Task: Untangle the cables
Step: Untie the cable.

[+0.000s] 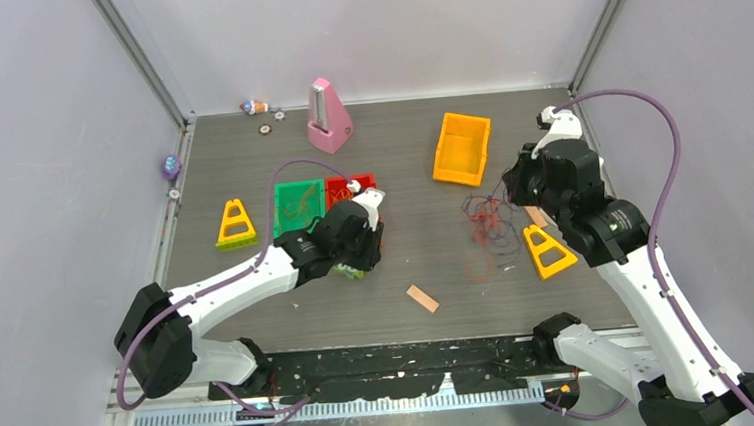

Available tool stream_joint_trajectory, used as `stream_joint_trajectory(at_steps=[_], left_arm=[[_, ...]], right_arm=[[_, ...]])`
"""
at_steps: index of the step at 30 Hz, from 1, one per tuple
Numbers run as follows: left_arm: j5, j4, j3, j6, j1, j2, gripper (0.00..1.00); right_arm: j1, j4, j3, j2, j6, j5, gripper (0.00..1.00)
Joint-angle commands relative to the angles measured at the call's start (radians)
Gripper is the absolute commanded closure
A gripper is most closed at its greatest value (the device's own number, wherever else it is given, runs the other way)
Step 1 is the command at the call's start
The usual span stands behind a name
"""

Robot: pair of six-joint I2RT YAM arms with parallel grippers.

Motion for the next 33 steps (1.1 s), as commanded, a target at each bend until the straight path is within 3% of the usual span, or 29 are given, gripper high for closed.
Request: stream_joint_trajectory(at_steps=[1, 6, 12, 20, 27, 29, 33], left_arm=[[0.069, 0.114, -0.008, 0.003, -0.003, -0.005, 0.63], [0.147, 0.197, -0.04, 0.007, -0.005, -0.006, 0.29], [0.189, 0.232, 0.02, 0.029, -0.029, 0.108, 0.04], [0.178, 0.239, 0.174, 0.077, -0.109, 0.292, 0.05], [0.141, 0.154, 0.354, 0.101, -0.133, 0.465, 0.06], [0.126, 0.098, 0.435, 0.108, -0.134, 0.534, 0.08], [0.089, -0.098, 0.619, 0.096, -0.133, 0.701, 0.2]], right_arm=[[-0.004, 0.028, 0.008, -0.018, -0.008, -0.026, 0.94], [-0.004, 0.027, -0.017, -0.036, -0.005, -0.008, 0.94], [-0.004, 0.028, -0.039, -0.054, 0.006, 0.005, 0.94], [-0.003, 0.028, -0.033, -0.055, 0.008, 0.006, 0.94], [-0.004, 0.029, -0.032, -0.049, 0.014, -0.017, 0.94], [-0.004, 0.031, -0.031, -0.051, 0.017, -0.022, 0.94], [-0.005, 0.032, -0.024, -0.048, 0.024, -0.026, 0.94]])
